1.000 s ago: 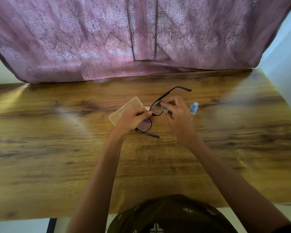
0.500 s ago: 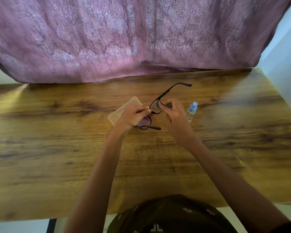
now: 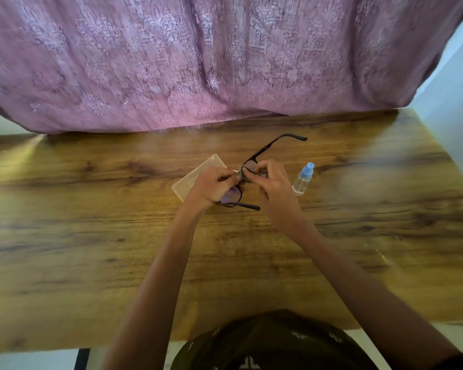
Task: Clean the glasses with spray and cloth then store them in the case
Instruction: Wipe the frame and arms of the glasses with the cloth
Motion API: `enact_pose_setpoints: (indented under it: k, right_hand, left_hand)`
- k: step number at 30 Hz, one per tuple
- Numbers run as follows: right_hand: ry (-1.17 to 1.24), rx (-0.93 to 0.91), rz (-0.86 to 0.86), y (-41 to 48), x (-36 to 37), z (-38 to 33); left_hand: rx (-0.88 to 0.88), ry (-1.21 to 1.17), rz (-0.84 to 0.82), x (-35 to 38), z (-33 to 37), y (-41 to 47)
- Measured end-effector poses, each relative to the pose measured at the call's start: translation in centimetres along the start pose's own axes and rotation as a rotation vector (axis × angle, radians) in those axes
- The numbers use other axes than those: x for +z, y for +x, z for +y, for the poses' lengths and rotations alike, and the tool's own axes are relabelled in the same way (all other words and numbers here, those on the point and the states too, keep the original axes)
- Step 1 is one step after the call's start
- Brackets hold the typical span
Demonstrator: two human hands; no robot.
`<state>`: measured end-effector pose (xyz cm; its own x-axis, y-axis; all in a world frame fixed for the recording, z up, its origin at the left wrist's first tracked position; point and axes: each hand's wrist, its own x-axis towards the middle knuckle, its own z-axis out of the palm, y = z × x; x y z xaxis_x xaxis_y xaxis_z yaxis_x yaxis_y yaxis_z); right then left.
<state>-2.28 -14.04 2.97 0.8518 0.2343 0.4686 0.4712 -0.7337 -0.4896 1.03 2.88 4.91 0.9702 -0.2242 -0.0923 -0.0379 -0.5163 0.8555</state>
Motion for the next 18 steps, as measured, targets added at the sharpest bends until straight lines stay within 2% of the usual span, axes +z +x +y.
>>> enact_pose_setpoints:
  k: [6,12,18]
  right_hand:
    - [-0.088,0.060,-0.011,0.59,-0.34,0.45]
    - [-0.018,-0.022,-0.038,-0.18,-0.08,-0.34]
    - [-0.076,0.013,-0.020,0.19,0.30,0.52]
  left_hand:
    - [0.008,-0.002,0.017,0.24,-0.23,0.03]
    - [0.023,0.023,0.006,0.04,-0.45,0.20]
    - [0.002,0.052,0.016,0.09,-1.05,-0.02]
